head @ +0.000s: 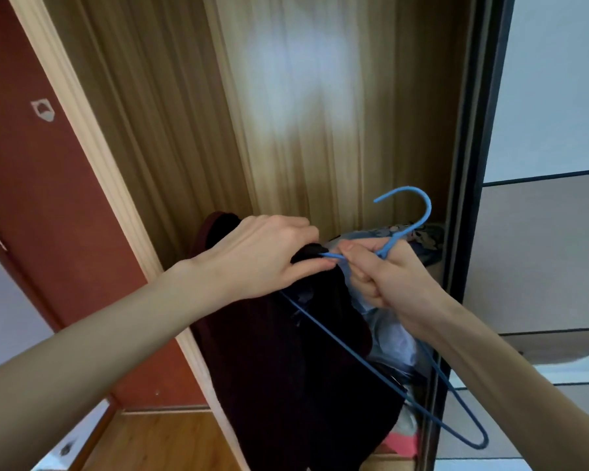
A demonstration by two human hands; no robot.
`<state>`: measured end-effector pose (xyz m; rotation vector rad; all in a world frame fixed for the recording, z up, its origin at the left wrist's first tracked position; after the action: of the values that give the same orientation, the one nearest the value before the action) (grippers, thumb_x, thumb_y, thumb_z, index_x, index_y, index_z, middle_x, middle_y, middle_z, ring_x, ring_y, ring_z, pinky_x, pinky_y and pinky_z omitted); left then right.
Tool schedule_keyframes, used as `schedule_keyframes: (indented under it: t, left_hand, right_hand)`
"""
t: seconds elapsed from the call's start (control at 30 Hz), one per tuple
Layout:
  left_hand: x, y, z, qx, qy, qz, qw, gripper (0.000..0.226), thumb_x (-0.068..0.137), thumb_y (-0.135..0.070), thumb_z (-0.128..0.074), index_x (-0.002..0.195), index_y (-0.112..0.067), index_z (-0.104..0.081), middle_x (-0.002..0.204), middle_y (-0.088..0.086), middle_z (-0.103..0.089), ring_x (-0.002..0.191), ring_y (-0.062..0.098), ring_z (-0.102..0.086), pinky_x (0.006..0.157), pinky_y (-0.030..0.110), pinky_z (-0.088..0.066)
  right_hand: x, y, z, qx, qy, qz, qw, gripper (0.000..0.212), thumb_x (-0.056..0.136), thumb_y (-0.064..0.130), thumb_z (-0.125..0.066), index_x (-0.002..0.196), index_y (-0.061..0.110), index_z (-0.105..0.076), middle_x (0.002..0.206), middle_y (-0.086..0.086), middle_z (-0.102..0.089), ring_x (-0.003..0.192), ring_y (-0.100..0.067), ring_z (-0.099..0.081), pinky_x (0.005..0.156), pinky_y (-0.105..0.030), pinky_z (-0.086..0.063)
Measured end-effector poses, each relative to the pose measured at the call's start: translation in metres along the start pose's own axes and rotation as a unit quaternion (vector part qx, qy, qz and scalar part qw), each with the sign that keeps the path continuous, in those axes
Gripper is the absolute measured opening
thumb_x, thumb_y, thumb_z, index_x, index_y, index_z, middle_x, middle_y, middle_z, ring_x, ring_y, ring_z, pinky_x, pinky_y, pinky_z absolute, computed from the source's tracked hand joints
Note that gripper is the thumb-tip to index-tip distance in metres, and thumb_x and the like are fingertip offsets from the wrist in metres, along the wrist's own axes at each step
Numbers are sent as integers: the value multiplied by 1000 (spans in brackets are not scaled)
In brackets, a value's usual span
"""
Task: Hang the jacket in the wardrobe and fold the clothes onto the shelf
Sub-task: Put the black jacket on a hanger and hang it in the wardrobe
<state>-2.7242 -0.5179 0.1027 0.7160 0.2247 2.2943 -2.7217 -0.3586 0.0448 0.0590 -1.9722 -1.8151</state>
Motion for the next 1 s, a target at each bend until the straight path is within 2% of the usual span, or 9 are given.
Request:
schedule_keyframes:
  t: [0.17,0.3,0.4,0.47,0.57,0.67,0.8,0.9,1.0]
  left_hand:
    - [-1,6,-8,-57,65,15,996,56,101,-71,-27,85,-23,-53,83,-10,-45,79,14,-51,71,41,-50]
    - [-9,8,-21,-118,90,65,987,47,103,-68,-27,79,-33,-47,69,-5,-55,66,14,-54,60,40,-46]
    - [-20,20,-21,-106,41,99,989,49,104,-66,-26,75,-29,-41,64,-2,-52,64,17,-53,59,41,-44]
    - [-30,36,-19,-105,7,136,985,51,104,-65,-28,75,-24,-41,63,-2,-52,64,21,-54,60,42,-45]
    - [-43,59,-9,-123,-63,201,970,51,105,-61,-32,72,-22,-40,60,-1,-49,62,22,-53,62,41,-45]
    - [-48,66,2,-127,-113,234,957,52,107,-55,-36,70,-19,-39,55,1,-44,56,21,-49,57,37,-40]
    - [-41,56,10,-105,-123,248,955,51,110,-49,-40,71,-17,-37,55,2,-44,57,24,-49,58,40,-43]
    - [-39,50,13,-111,-128,251,953,49,110,-47,-41,70,-19,-35,55,2,-42,56,24,-47,57,39,-41]
    - [-46,50,16,-106,-138,246,954,48,109,-50,-37,70,-23,-36,53,2,-42,54,24,-47,56,37,-38]
  right_hand:
    - [7,-2,8,-22,12,15,1000,35,110,18,-49,92,4,-75,52,5,-27,43,-10,-20,40,-20,-16]
    - [15,7,15,-93,92,-17,991,33,109,35,-50,121,15,-72,58,5,-34,49,-10,-28,42,-21,-26]
    - [20,4,36,-80,173,-62,980,53,100,56,-46,144,27,-56,92,-5,-74,76,-22,-66,74,-30,-57]
    - [24,-17,63,-37,203,-107,973,61,100,59,-37,148,26,-53,124,-13,-74,112,-30,-70,100,-41,-53]
    - [23,-63,92,13,227,-151,962,52,106,41,-37,149,17,-52,140,-15,-66,131,-34,-62,115,-53,-41]
    - [17,-111,82,-69,168,-175,968,56,91,51,-64,140,24,-58,134,-4,-69,124,-22,-66,118,-53,-41]
    - [3,-157,5,-248,167,-157,941,127,57,85,-79,159,36,-21,151,12,-26,138,-12,-45,119,-36,-39]
    - [17,-187,-24,-295,0,-73,953,120,74,53,-85,163,29,-8,150,12,-10,145,-22,-29,125,-42,-30]
    - [38,-220,-12,-228,-145,-128,954,106,77,47,-85,158,26,-20,149,-3,-28,133,-20,-41,120,-44,-36]
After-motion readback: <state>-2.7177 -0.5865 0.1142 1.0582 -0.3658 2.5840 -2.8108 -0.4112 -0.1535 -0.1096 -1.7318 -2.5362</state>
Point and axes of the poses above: each hand's wrist, its own x-axis towards the middle knuckle, its own z-axis out of the back of the hand, y = z × x, the point moved 5 cm from there along x, towards the middle knuckle
